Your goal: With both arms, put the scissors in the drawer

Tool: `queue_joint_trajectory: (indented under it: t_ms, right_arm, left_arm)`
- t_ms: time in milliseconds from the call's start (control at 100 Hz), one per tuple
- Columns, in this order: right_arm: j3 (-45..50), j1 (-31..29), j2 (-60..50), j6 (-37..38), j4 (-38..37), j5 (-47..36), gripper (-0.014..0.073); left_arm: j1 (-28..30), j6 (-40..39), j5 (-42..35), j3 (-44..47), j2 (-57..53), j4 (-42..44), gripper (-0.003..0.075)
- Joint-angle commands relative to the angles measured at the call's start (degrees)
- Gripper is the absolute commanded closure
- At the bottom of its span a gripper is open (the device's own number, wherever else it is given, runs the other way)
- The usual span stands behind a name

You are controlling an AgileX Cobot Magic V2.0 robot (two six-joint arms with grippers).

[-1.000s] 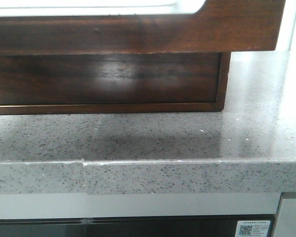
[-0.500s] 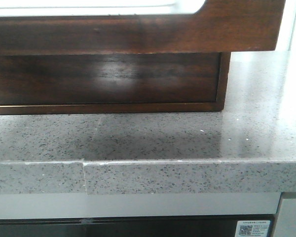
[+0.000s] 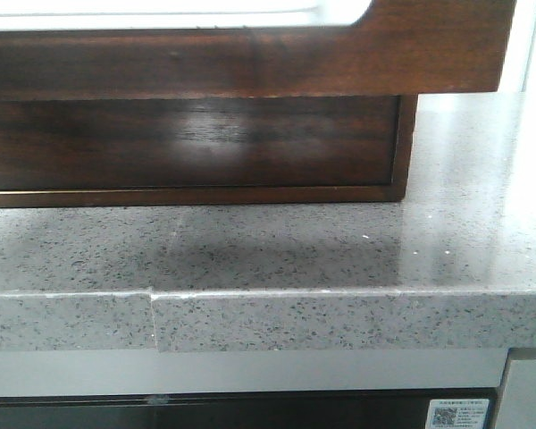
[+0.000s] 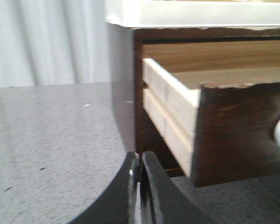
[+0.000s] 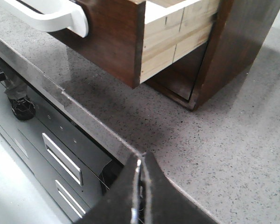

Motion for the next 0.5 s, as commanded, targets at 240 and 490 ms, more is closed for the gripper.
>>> queue_joint_trajectory:
  t_ms: [240, 490]
  right_arm:
    - [-1.35, -0.1, 0.7, -0.18, -0.96, -4.45, 0.0655]
    - [-1.35, -0.1, 0.7, -0.18, -0.96, -4.45, 0.0655]
  left_arm:
    - [6.54, 0.32, -7.15, 3.1, -1.62, -2.02, 0.0742]
    - [6.69, 0.32, -11.92, 9.37, -1.62, -1.44, 0.0742]
